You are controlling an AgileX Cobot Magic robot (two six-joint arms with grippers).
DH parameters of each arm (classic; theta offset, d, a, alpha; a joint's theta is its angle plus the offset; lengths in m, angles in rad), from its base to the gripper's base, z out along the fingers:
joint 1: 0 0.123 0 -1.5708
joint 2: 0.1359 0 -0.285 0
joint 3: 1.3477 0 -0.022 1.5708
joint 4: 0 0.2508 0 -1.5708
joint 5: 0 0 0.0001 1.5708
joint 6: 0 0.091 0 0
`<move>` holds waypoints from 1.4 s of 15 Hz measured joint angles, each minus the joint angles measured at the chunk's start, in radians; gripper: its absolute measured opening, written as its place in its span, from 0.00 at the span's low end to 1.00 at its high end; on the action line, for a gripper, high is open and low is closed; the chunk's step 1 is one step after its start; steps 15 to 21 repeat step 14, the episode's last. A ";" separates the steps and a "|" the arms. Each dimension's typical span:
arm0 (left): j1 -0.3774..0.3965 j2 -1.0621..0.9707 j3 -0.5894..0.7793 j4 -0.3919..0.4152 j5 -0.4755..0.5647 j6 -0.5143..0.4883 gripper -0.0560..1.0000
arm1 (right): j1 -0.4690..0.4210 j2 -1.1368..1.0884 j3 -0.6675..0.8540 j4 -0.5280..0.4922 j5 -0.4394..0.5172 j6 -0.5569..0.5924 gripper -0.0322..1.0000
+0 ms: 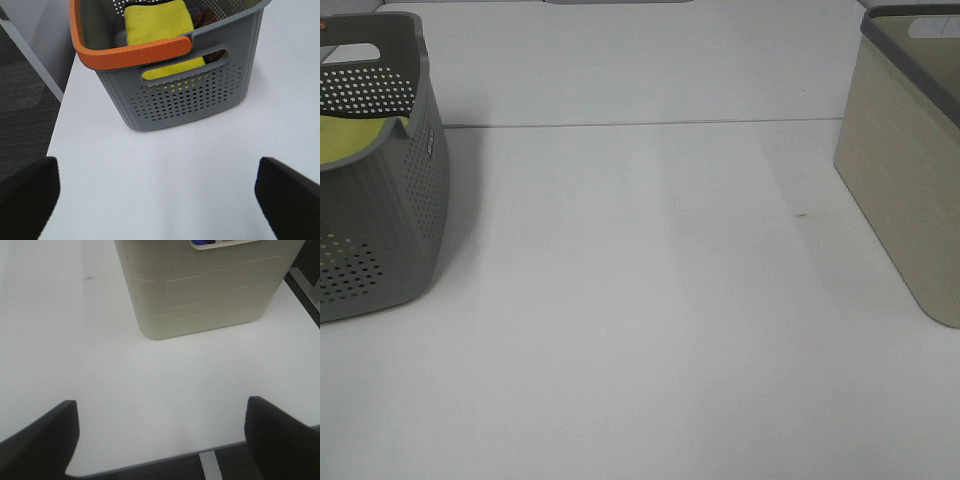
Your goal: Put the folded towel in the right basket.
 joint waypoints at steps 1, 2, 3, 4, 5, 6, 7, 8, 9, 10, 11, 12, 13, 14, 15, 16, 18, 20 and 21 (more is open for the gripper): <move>0.000 0.000 0.000 0.000 0.000 0.000 0.99 | 0.000 0.000 0.000 0.001 0.000 0.000 0.87; 0.000 0.000 0.000 0.000 0.000 0.000 0.99 | 0.000 0.000 0.000 0.001 0.000 0.000 0.87; 0.000 0.000 0.000 0.000 0.000 0.000 0.99 | 0.000 0.000 0.000 0.001 0.000 0.000 0.87; 0.000 0.000 0.000 0.000 0.000 0.000 0.99 | 0.000 0.000 0.000 0.001 0.000 0.000 0.87; 0.000 0.000 0.000 0.000 0.000 0.000 0.99 | 0.000 0.000 0.000 0.001 0.000 0.000 0.87; 0.000 0.000 0.000 0.000 0.000 0.000 0.99 | 0.000 0.000 0.000 0.001 0.000 0.000 0.87; 0.000 0.000 0.000 0.000 0.000 0.000 0.99 | 0.000 0.000 0.000 0.001 0.000 0.000 0.87; 0.000 0.000 0.000 0.000 0.000 0.000 0.99 | 0.000 0.000 0.000 0.001 0.000 0.000 0.87; 0.000 0.000 0.000 0.000 0.000 0.000 0.99 | 0.000 0.000 0.000 0.001 0.000 0.000 0.87; 0.000 0.000 0.000 0.000 0.000 0.000 0.99 | 0.000 0.000 0.000 0.001 0.001 0.000 0.87; 0.000 0.000 0.000 0.000 0.000 0.000 0.99 | 0.000 0.000 0.000 0.001 0.002 0.000 0.87; 0.000 0.000 0.000 0.000 0.000 0.000 0.99 | 0.000 0.000 0.000 0.001 0.003 0.000 0.87; 0.000 0.000 0.000 0.000 0.000 0.000 0.99 | 0.000 0.000 0.000 0.002 0.006 0.000 0.87; 0.000 0.000 0.000 0.000 0.000 0.000 0.99 | 0.000 0.000 0.000 0.004 0.007 0.000 0.87; 0.000 0.000 0.000 0.000 0.000 0.000 0.99 | 0.000 0.000 0.000 0.004 0.007 0.000 0.87; 0.000 0.000 0.000 0.000 0.000 0.000 0.99 | 0.000 0.000 0.000 0.004 0.007 0.000 0.87; 0.000 0.000 0.000 0.000 0.000 0.000 0.99 | 0.000 0.000 0.000 0.004 0.007 0.000 0.87; 0.000 0.000 0.000 0.000 0.000 0.000 0.99 | 0.000 0.000 0.000 0.004 0.007 0.000 0.87; 0.000 0.000 0.000 0.000 0.000 0.000 0.99 | 0.000 0.000 0.000 0.004 0.007 0.000 0.87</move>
